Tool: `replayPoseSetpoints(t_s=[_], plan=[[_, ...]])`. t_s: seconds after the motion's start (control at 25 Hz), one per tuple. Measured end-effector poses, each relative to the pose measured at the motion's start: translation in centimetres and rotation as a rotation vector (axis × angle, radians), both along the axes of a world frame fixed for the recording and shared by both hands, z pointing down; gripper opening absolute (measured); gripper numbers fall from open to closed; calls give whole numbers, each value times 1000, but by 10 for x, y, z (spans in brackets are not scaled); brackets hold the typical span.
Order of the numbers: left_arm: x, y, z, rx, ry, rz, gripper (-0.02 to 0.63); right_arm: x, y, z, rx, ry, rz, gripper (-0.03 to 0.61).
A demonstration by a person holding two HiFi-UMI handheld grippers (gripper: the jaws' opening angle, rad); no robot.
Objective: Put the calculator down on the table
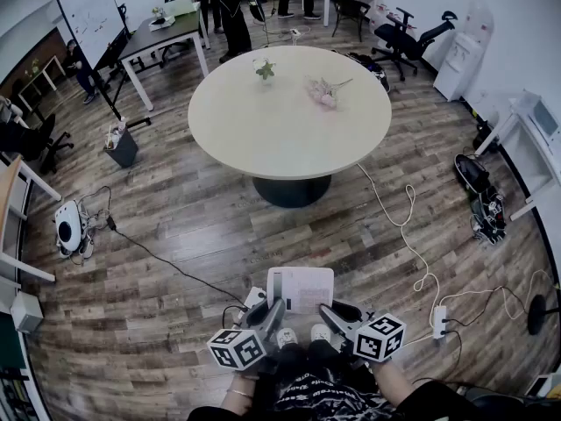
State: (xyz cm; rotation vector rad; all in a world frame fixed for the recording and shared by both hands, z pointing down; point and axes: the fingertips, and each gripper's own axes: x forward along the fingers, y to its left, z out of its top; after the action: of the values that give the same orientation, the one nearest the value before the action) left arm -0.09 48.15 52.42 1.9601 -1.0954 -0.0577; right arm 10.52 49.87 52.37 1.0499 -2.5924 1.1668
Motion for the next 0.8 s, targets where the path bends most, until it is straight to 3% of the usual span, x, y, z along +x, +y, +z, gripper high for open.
replayPoseSetpoints(t_s=[0.48,0.8], plan=[[10,10,5,-5,12,-5,106,10,10,1,17,37,-10,97],[-3,6,5,7,3,36,106,-4,7,0,44,45,7,104]])
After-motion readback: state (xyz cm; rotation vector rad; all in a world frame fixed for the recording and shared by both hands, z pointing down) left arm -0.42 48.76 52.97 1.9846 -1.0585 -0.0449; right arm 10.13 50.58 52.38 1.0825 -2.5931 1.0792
